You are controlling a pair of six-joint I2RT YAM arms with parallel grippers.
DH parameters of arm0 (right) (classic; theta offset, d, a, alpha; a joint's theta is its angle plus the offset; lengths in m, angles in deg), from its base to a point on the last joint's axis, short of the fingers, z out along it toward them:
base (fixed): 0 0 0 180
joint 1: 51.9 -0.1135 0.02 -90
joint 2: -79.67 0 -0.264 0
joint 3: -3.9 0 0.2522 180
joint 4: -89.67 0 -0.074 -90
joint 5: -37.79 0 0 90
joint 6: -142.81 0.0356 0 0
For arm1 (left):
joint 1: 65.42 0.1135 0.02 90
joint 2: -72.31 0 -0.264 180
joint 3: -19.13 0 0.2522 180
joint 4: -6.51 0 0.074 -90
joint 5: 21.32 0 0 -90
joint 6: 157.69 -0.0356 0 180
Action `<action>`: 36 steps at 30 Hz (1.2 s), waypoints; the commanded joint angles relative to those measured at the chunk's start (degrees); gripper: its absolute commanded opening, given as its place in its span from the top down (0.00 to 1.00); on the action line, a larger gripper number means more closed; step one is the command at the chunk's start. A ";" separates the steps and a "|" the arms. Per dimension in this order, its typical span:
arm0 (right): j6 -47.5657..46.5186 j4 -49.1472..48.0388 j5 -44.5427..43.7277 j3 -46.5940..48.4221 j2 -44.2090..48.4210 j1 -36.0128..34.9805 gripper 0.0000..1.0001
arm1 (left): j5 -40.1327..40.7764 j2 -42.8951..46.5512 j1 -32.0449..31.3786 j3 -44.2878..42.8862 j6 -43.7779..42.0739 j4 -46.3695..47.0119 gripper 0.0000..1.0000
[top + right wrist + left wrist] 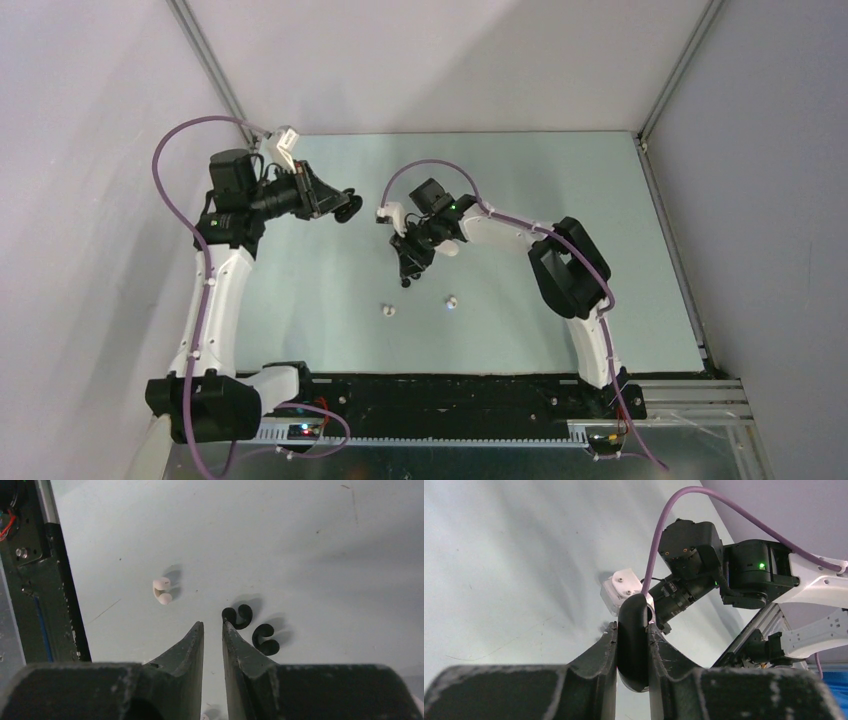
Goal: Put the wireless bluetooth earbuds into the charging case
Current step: Pick up the right earbud from the center of the board.
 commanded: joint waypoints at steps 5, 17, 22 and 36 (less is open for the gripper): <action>-11.91 8.52 1.77 5.01 -1.22 1.06 0.78 | -0.67 1.15 0.90 -1.37 2.03 1.15 1.00; -1.79 8.59 -0.40 8.72 -5.61 0.44 0.80 | -0.41 2.88 1.36 -0.28 2.25 1.15 1.00; -10.13 11.21 4.03 7.00 -3.95 -0.21 0.78 | -0.13 3.92 1.63 0.38 2.15 1.22 1.00; -75.64 13.67 6.78 -7.47 5.66 -0.17 0.65 | 0.28 3.95 2.09 1.44 1.79 1.15 1.00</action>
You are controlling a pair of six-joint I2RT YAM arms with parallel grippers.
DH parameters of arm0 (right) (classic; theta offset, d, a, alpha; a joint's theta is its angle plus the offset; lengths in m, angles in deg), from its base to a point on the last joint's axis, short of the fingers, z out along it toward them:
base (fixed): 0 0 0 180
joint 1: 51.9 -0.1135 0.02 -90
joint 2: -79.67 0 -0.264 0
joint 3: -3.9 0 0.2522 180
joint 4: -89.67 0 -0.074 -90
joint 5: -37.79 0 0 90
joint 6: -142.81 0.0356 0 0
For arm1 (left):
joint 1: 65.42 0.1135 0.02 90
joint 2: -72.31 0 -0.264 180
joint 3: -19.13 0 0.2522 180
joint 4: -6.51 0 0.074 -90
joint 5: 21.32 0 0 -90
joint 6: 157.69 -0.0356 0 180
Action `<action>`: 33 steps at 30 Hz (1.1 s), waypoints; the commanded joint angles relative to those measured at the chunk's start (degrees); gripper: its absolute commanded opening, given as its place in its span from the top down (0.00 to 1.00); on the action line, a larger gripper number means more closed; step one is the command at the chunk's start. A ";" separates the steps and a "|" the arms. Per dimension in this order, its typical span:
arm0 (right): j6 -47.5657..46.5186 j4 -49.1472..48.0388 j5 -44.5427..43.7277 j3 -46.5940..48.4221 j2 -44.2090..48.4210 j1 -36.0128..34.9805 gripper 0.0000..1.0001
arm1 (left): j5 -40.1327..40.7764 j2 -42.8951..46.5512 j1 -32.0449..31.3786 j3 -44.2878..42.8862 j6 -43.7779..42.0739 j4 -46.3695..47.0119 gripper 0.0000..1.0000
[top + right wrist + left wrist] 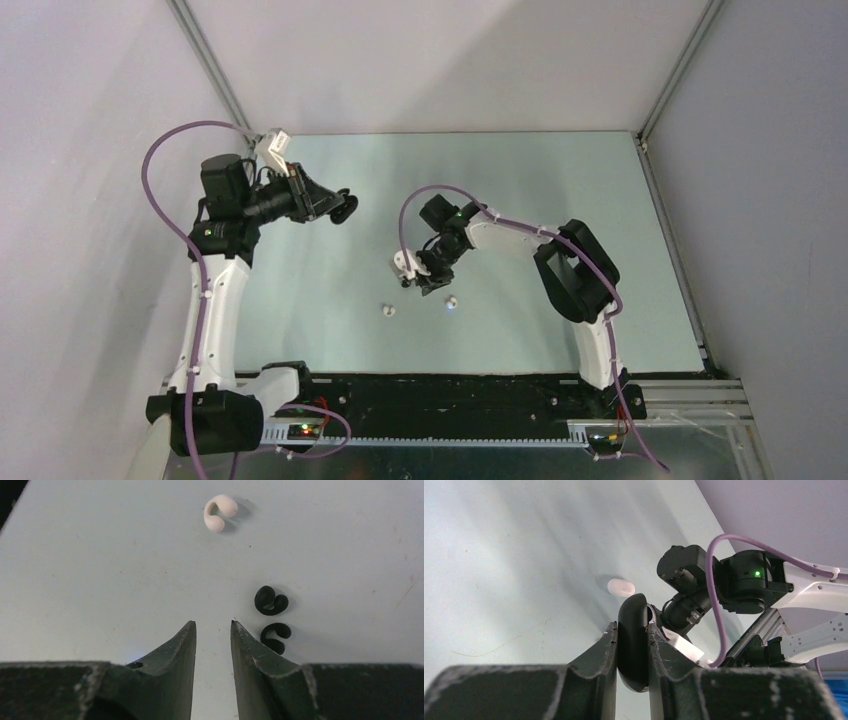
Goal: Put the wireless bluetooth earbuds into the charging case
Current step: Pick up the right earbud from the center of the board.
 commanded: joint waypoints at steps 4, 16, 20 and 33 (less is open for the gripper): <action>-28.32 -4.91 1.71 -5.37 4.15 -0.48 0.66 | 0.19 0.84 0.85 0.55 0.58 1.22 1.00; -34.44 -9.65 0.98 -5.49 1.54 -0.81 0.65 | 0.20 1.16 1.92 1.18 0.52 1.03 1.00; -35.33 -9.78 0.28 -5.03 0.56 -0.96 0.64 | 0.16 1.36 2.30 1.37 0.47 1.00 1.00; -38.06 -4.49 -3.53 2.52 -5.92 -1.13 0.69 | -0.06 1.72 3.67 2.23 0.52 0.87 1.00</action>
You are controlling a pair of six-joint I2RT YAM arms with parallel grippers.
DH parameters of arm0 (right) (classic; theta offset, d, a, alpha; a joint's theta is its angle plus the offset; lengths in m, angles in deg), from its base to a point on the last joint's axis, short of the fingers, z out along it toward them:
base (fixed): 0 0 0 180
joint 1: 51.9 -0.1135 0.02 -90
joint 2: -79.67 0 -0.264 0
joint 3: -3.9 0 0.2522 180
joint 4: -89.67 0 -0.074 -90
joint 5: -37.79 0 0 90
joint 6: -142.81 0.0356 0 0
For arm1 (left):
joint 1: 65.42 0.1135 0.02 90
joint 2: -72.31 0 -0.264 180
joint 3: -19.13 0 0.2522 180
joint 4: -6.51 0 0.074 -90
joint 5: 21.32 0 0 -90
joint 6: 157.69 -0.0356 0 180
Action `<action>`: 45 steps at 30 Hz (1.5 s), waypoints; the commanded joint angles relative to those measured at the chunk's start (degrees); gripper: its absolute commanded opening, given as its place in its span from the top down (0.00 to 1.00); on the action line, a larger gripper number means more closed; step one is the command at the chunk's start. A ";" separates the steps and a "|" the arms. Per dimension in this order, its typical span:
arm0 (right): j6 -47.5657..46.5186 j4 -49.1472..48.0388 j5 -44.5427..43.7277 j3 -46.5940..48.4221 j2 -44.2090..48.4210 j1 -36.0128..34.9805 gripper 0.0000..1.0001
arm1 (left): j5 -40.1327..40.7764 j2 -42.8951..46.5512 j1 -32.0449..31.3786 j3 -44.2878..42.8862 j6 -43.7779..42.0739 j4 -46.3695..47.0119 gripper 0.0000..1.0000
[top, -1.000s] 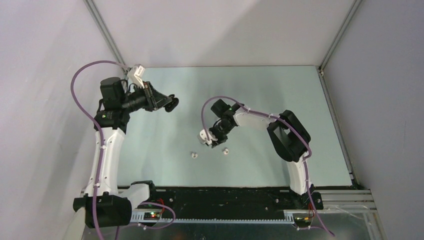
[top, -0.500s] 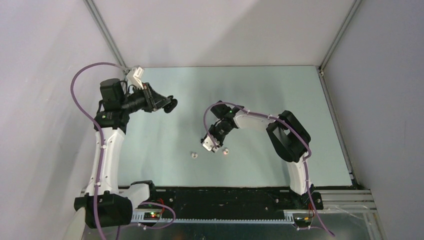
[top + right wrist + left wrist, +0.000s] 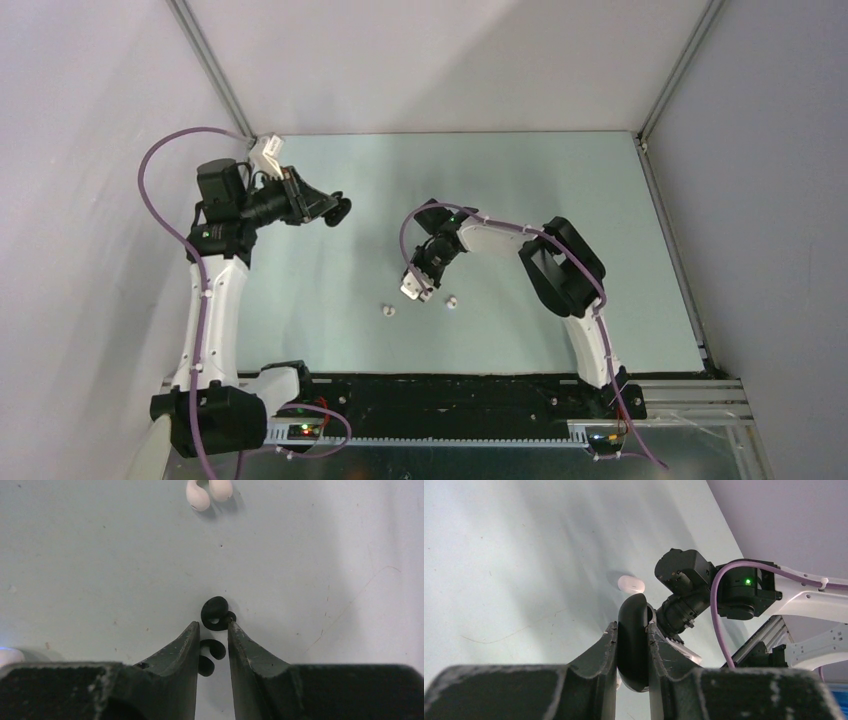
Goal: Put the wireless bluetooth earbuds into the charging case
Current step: Pick up the right earbud from the center of the board.
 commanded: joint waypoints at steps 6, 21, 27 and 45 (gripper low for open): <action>-4.93 4.23 -2.32 4.41 -3.07 -0.30 0.73 | -0.73 1.75 1.53 0.68 0.47 0.94 1.00; -12.55 12.49 -0.94 6.46 -2.70 -0.23 0.77 | -0.87 1.59 2.45 0.87 0.43 0.92 1.00; -13.29 11.86 -1.23 6.48 -3.10 -0.73 0.77 | -0.67 1.52 2.53 0.81 0.51 1.00 1.00; -12.42 9.28 -5.35 6.13 -4.92 -2.45 0.74 | -0.52 2.09 2.60 1.62 0.72 0.99 1.00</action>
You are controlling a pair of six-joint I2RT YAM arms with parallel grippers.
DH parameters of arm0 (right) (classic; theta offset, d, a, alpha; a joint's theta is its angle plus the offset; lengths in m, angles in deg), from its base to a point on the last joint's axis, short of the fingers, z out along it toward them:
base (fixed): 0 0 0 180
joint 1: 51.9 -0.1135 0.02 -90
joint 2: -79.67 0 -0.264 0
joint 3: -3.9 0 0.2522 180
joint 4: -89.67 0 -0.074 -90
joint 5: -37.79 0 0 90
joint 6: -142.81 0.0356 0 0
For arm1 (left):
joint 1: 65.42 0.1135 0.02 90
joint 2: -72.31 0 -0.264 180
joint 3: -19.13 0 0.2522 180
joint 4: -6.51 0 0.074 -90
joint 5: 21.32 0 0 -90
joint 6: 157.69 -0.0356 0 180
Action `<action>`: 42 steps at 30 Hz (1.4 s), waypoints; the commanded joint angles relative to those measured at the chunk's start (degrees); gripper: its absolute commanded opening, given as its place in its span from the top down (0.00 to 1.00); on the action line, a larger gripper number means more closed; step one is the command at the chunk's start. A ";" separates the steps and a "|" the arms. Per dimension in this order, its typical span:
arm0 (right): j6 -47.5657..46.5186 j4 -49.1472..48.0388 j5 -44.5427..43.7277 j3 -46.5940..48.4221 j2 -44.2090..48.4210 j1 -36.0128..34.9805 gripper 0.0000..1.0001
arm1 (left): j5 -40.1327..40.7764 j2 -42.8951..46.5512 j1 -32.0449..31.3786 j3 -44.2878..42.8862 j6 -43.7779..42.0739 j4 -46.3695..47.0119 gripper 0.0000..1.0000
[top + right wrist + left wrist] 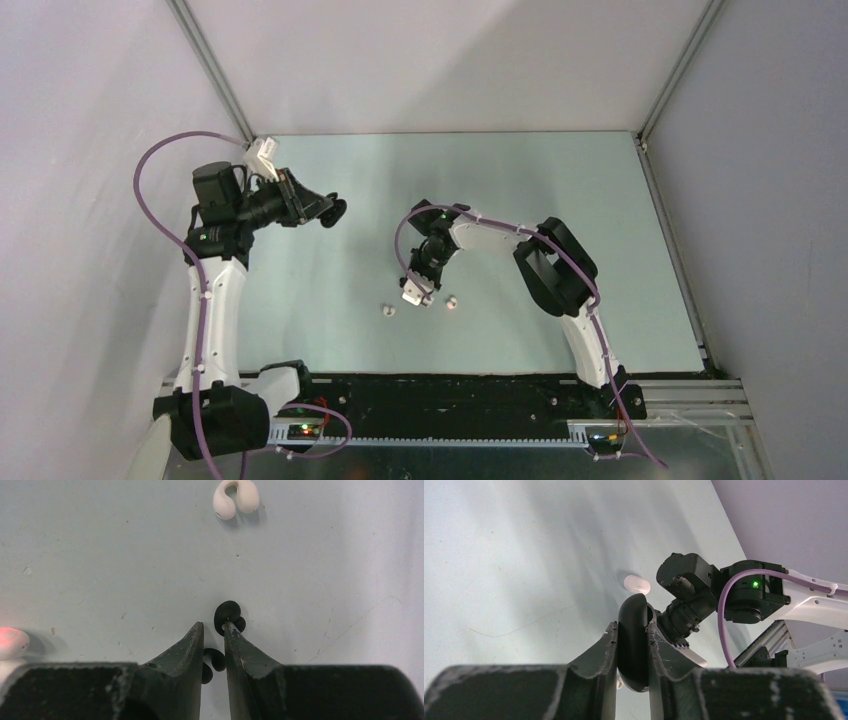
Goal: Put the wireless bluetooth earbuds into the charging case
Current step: Pick up the right earbud from the center of the board.
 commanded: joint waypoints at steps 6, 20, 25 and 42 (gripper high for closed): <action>-2.93 -1.13 -1.61 0.61 -2.25 -1.71 0.73 | -0.37 2.00 0.61 0.99 0.93 1.14 1.00; -1.04 -3.61 -0.14 1.01 -2.42 -2.01 0.79 | 0.22 3.50 0.81 2.21 1.04 1.12 1.00; -0.10 -5.24 0.35 1.13 -2.49 -2.13 0.79 | -0.02 3.48 0.83 2.20 1.12 1.15 1.00; 8.66 -2.58 0.95 4.93 -3.33 -2.06 0.79 | -0.04 3.44 1.01 2.05 1.36 1.18 1.00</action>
